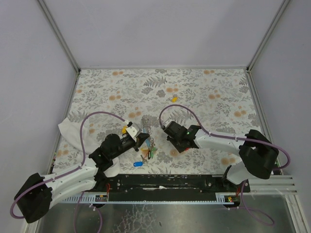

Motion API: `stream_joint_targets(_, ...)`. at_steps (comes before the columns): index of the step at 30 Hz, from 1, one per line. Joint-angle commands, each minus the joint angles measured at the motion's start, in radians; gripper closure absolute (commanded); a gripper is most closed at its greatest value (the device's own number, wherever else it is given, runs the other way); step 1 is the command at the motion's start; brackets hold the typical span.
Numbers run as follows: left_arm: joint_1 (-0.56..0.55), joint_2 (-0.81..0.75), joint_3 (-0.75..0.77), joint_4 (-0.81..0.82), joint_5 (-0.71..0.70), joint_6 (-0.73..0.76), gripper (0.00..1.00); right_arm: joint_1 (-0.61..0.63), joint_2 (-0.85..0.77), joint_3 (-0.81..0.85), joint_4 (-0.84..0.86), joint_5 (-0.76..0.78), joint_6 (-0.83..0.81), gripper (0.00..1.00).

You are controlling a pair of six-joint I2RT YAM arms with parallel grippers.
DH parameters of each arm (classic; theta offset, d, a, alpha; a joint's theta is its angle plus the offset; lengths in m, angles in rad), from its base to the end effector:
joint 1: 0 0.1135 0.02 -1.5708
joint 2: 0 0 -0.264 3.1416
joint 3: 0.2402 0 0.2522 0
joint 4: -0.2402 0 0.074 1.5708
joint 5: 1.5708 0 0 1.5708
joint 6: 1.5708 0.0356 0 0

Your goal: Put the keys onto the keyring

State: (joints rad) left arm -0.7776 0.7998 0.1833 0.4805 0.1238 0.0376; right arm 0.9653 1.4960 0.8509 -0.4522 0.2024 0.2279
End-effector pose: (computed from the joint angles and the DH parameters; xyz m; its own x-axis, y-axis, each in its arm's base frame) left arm 0.1244 -0.1286 0.1953 -0.0671 0.1184 -0.9907 0.7865 0.6173 0.0205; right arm 0.1662 0.2276 0.1805 -0.6636 -0.5698 -0.4846 -0.6193 0.7819 -0.0713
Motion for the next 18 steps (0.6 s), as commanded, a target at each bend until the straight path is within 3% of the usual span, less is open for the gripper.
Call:
stream_joint_targets(1,0.006,-0.017,0.032,0.053,-0.007,0.003,1.00,0.030,0.036,0.062,-0.064,0.064,0.028,0.73)
stream_joint_targets(18,0.008,-0.016,0.033,0.057,-0.004,0.002,1.00,0.050,0.136,0.110,-0.123,0.157,0.074,0.77)
